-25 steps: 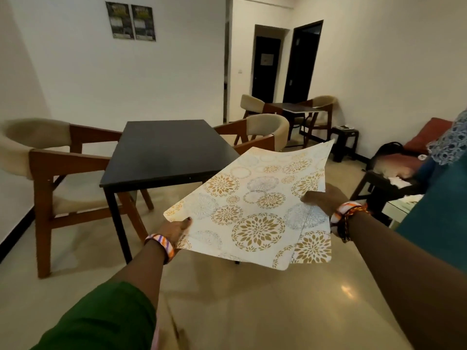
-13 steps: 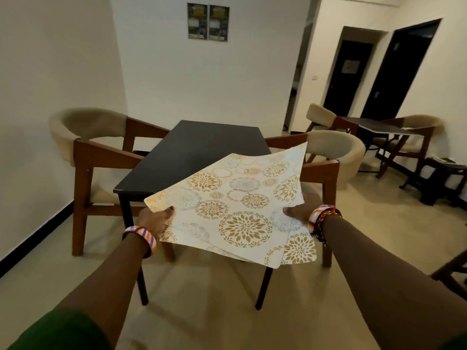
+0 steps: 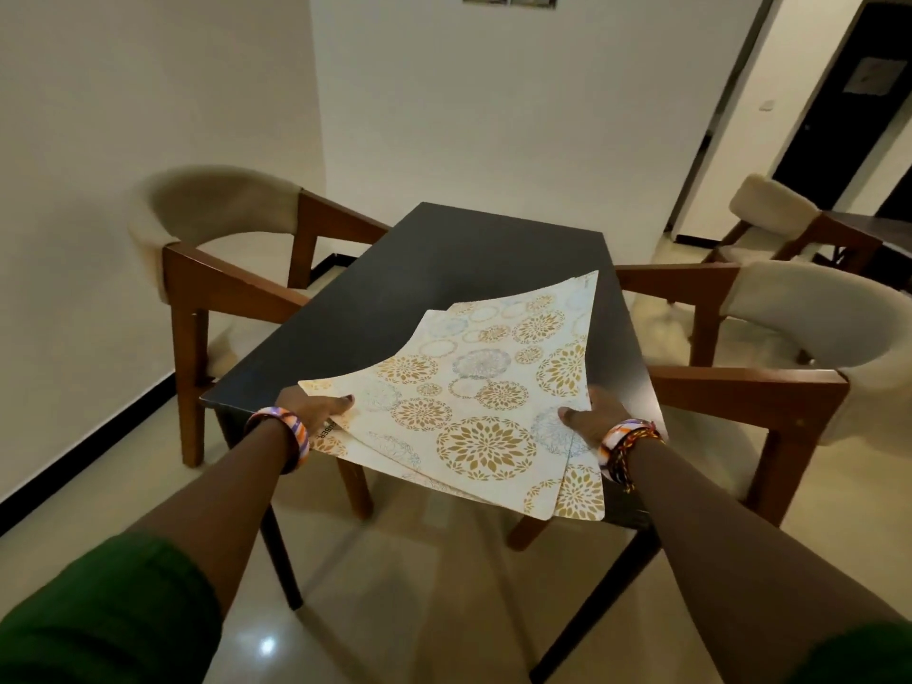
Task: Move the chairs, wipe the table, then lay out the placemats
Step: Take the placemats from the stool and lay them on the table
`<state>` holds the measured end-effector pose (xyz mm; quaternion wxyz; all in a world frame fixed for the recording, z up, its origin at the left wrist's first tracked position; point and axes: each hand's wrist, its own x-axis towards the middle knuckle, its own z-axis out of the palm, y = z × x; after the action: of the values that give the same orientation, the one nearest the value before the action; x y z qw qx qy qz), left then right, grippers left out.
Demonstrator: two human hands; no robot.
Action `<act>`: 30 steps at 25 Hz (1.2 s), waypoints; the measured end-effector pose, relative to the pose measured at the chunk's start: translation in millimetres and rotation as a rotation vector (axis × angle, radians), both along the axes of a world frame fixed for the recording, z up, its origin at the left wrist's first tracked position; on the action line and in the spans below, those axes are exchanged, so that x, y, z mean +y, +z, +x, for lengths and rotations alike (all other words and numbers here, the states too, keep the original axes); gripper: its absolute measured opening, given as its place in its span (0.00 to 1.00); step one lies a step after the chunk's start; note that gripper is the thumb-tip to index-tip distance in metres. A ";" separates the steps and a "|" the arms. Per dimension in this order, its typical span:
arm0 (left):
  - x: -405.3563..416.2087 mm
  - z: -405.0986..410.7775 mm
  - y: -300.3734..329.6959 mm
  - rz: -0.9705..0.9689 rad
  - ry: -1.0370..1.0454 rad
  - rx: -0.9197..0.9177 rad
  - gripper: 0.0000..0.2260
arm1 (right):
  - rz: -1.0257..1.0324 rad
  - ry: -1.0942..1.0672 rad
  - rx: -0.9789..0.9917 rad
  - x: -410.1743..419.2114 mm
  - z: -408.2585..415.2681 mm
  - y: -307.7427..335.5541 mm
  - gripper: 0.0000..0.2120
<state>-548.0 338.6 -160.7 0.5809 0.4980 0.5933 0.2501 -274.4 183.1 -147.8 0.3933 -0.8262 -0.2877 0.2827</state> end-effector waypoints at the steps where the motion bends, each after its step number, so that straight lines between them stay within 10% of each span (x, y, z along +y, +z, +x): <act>1: 5.1 6.8 -4.3 -0.003 0.039 0.020 0.23 | -0.012 0.017 0.029 12.7 8.3 -7.1 0.19; 9: 21.9 60.8 -41.7 0.049 0.203 0.147 0.24 | -0.211 0.168 -0.034 64.5 69.2 -66.0 0.38; 24: 33.3 77.5 -62.6 0.251 0.349 0.286 0.26 | -0.371 0.465 -0.152 104.3 56.6 -75.5 0.19; 30: 49.9 84.5 -39.3 0.336 0.392 0.381 0.20 | -0.492 0.631 -0.481 122.3 53.8 -58.7 0.17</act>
<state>-463.5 388.5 -200.0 0.3095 0.5009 0.7266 0.3539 -220.6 305.4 -206.5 0.0026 -0.8091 -0.5324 0.2488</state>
